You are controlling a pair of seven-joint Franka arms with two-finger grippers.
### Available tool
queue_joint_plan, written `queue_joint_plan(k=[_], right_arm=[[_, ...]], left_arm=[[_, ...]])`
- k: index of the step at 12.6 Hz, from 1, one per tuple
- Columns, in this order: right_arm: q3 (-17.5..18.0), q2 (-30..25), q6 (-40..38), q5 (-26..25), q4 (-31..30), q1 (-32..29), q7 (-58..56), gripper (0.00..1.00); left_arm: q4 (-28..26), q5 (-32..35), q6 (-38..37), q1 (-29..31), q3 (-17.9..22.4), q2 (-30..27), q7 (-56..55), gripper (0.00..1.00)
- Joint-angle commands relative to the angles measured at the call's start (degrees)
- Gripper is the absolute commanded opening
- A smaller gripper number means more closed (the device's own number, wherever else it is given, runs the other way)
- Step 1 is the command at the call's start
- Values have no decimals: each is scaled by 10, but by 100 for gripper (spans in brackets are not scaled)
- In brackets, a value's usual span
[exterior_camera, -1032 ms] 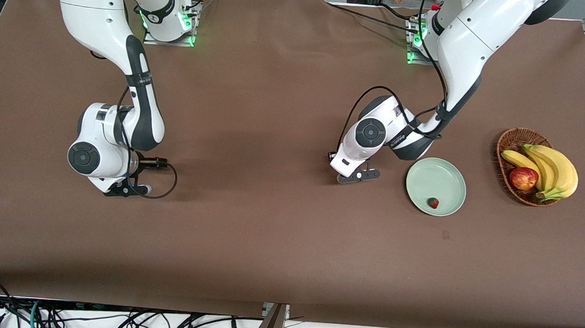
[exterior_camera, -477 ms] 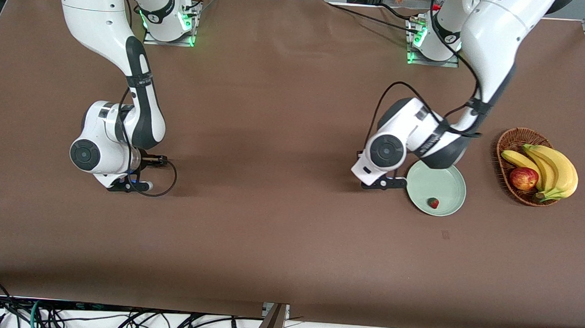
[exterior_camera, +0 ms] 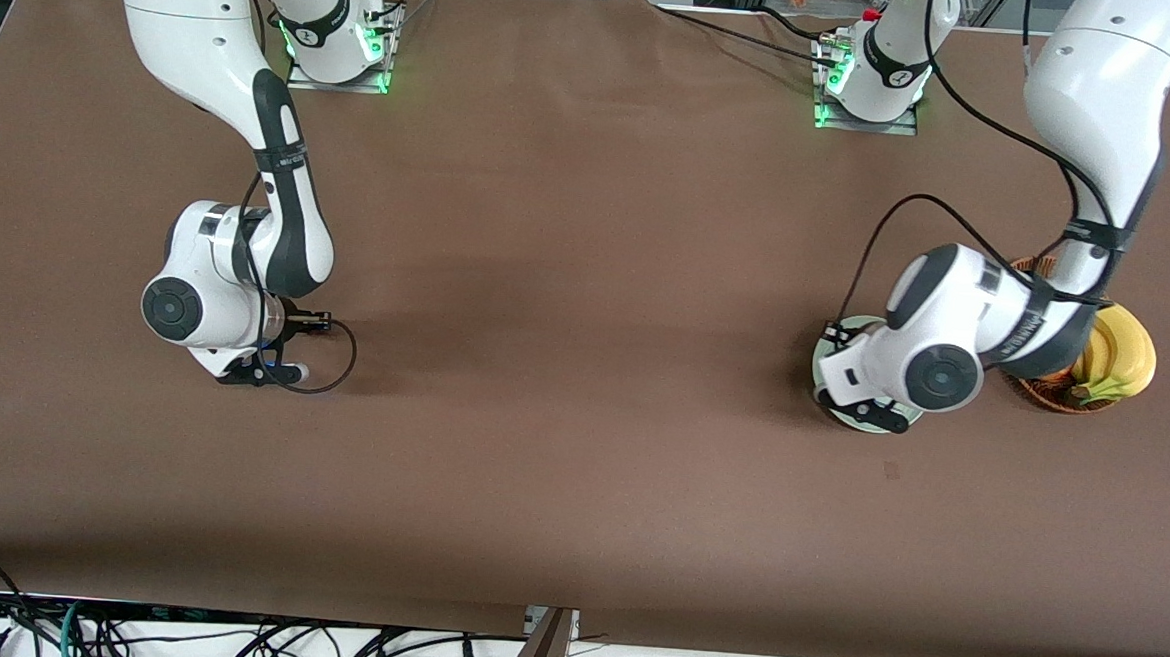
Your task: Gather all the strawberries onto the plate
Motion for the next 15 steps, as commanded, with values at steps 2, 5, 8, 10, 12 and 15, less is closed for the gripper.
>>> queue_joint_plan(k=[2,5,8,10,12,15], right_arm=[[47,-5,-56,15,101,37,152,6],[125,34,-36,14,184,70,355,7],[208,77,110,13,242,99,551,9],[222,107,211,9,255,150,613,10],[222,156,293,9,290,196,617,10],[222,202,354,9,321,228,617,10]], left_arm=[[-49,16,83,45,-10,5,110,12],[-79,16,158,78,-10,17,180,12],[-79,16,164,84,-10,22,201,40],[-82,15,162,84,-10,20,199,100],[-82,15,158,84,-10,17,198,100],[-83,15,138,83,-12,2,192,100]])
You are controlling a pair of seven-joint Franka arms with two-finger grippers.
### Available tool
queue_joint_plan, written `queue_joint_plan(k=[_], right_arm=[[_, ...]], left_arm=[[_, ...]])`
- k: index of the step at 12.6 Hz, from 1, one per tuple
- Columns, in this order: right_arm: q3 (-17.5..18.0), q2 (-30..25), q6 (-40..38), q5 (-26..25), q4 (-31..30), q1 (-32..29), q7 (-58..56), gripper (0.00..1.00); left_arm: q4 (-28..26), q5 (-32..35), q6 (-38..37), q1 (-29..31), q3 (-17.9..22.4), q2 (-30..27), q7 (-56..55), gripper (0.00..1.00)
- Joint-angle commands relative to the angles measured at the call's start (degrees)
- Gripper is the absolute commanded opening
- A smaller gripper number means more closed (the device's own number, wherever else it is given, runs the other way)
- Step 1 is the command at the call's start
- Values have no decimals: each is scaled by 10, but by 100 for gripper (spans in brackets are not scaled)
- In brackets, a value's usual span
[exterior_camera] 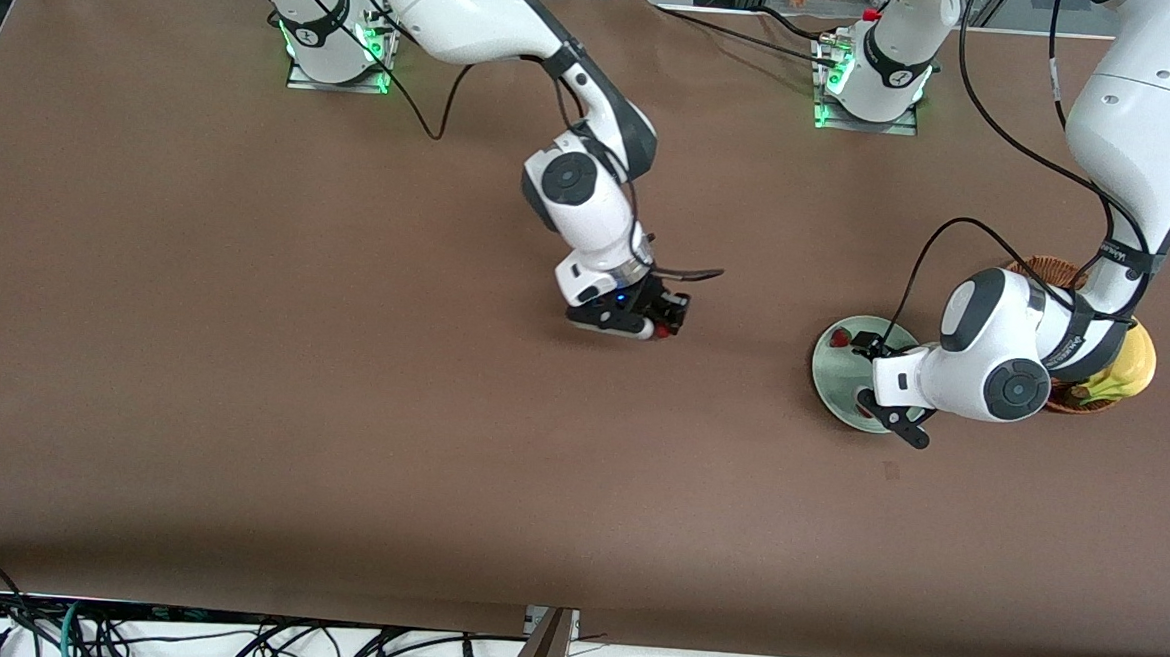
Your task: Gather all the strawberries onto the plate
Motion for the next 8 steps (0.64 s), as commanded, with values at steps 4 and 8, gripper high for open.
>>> queue_joint_plan(k=[4,8], right_arm=[[-5,72,65,-1,62,28,26,70],[-31,50,29,-7,72,23,11,100]], left_arm=[[-10,14,-50,1,-14,-39,-16,100],[-10,14,-80,0,-48,-44,-144,100]])
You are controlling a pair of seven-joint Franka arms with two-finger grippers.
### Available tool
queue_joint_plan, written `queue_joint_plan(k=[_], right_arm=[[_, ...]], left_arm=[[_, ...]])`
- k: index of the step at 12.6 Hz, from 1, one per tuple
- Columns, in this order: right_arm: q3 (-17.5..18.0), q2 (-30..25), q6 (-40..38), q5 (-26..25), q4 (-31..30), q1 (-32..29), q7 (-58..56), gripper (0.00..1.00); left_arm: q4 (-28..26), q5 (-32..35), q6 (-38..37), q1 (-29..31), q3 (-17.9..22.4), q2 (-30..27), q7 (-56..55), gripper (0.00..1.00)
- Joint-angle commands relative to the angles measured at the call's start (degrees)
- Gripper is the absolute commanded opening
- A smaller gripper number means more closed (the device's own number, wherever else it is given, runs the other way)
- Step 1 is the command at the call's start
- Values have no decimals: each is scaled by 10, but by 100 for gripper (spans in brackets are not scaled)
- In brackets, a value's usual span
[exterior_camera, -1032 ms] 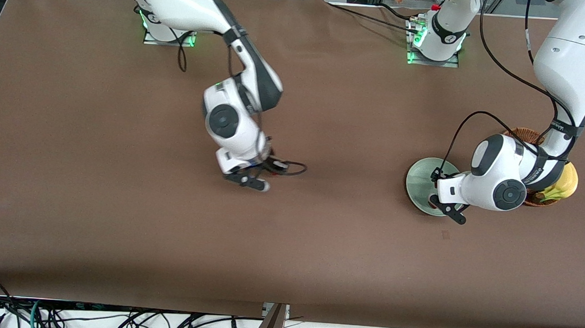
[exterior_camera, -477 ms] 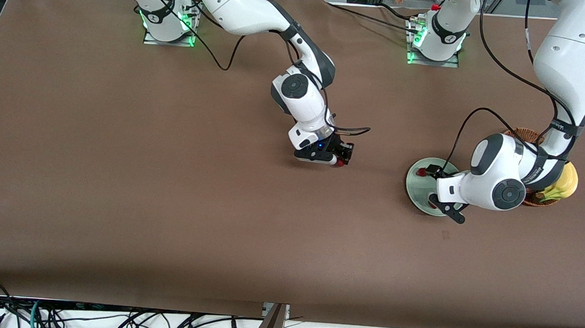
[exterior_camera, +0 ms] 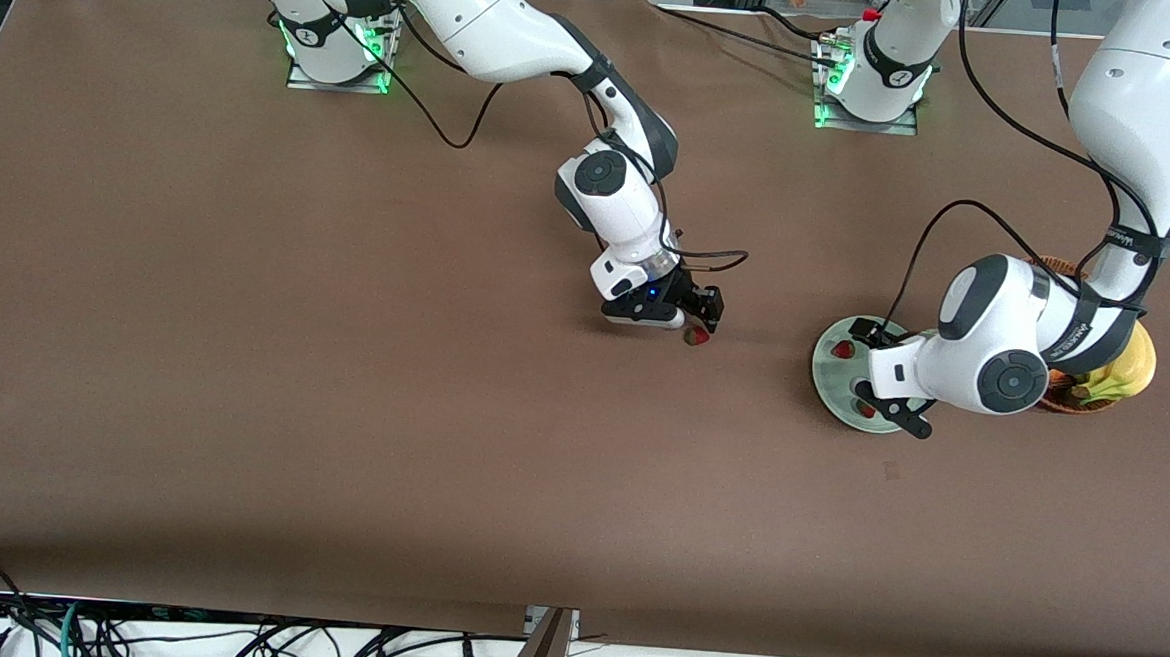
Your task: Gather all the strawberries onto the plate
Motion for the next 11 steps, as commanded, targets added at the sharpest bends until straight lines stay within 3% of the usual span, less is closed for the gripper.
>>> queue_joint_plan(k=[1,5,9,11], right_arm=[[-33,-22,-67,-6,17,-5,-5,100],[-44,-92,-250,0,35,-80,-132,100],[-46,-139,-427,-5,35,-167,-271,100],[-51,-160,-520,-6,34,-205,-352,100]], left_arm=[[-10,13,-13,0,-16,-14,-62,100],[-6,-14,-11,-16,-33,-12,-119,100],[0,-31,12,-102,-36,-9,-360,100],[-1,-35,78,-139,-36,10,-459,100]])
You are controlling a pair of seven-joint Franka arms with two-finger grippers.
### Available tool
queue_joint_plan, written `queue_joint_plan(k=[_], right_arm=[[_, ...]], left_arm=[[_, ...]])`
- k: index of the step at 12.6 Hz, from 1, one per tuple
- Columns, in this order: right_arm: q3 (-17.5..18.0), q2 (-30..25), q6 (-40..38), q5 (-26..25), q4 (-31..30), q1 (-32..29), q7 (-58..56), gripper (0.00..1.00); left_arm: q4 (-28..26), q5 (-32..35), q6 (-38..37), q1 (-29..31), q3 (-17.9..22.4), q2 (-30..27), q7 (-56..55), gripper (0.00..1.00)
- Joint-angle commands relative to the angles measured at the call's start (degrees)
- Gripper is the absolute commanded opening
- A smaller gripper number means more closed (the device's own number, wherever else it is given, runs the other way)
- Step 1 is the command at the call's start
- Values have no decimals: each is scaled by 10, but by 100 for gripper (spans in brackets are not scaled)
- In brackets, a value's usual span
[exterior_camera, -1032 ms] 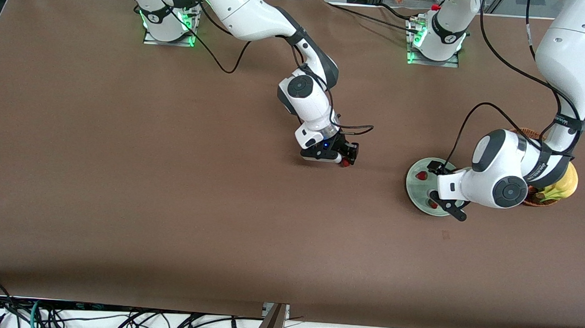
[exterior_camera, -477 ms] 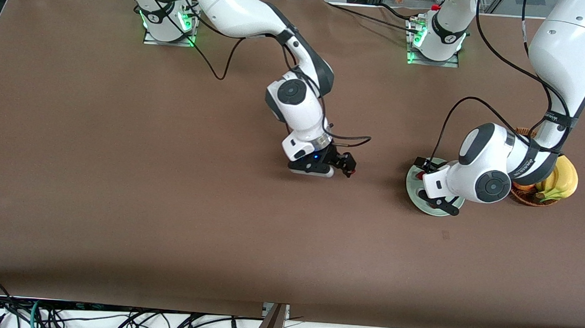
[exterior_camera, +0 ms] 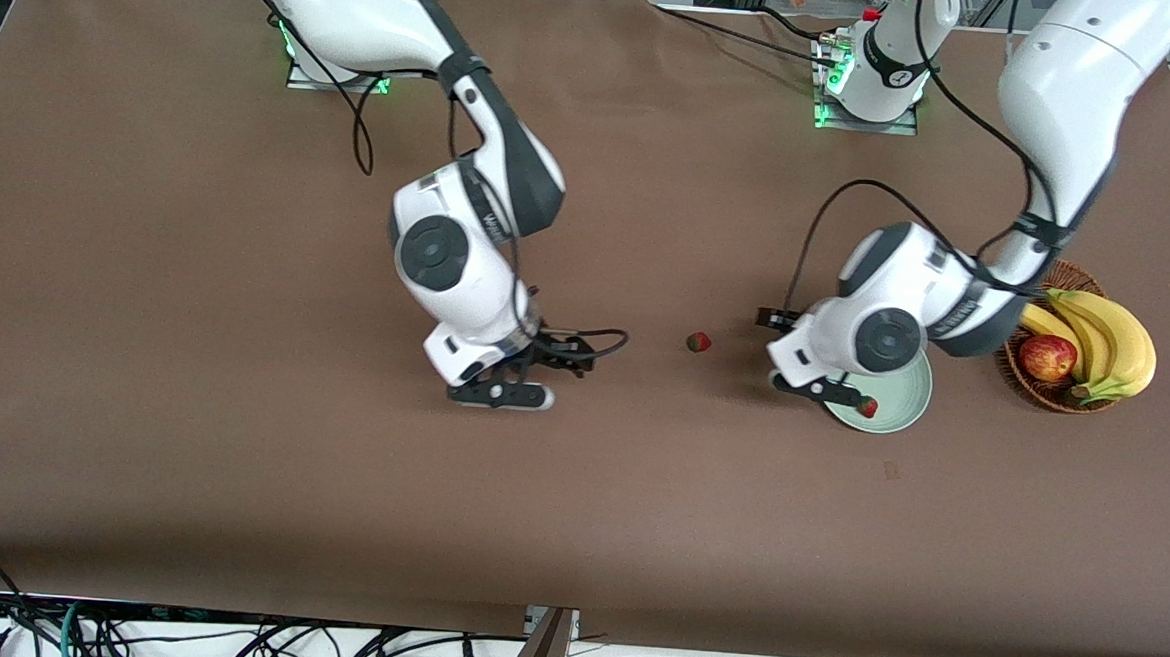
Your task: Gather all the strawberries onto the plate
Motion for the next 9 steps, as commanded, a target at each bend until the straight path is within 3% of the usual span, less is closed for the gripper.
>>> queue_joint_plan(k=[1,4,7,9], right_arm=[[-3,-36,-110,-7,-10,-45,-98,100],[-11,-80,-214,-60,-12,-101,-172,100],[-5,-150,-257,-118,-56,-163,-204,100],[-5,-209,-262,-150,-89,-190,-231,100]], left_arm=[[-2,-11,82,-39,6,14,-114,100],[-5,2,147,-92,23,29,-190,100],[-10,12,205,-101,27,57,-190,100],[-18,68,229,-102,34,65,-189,100]])
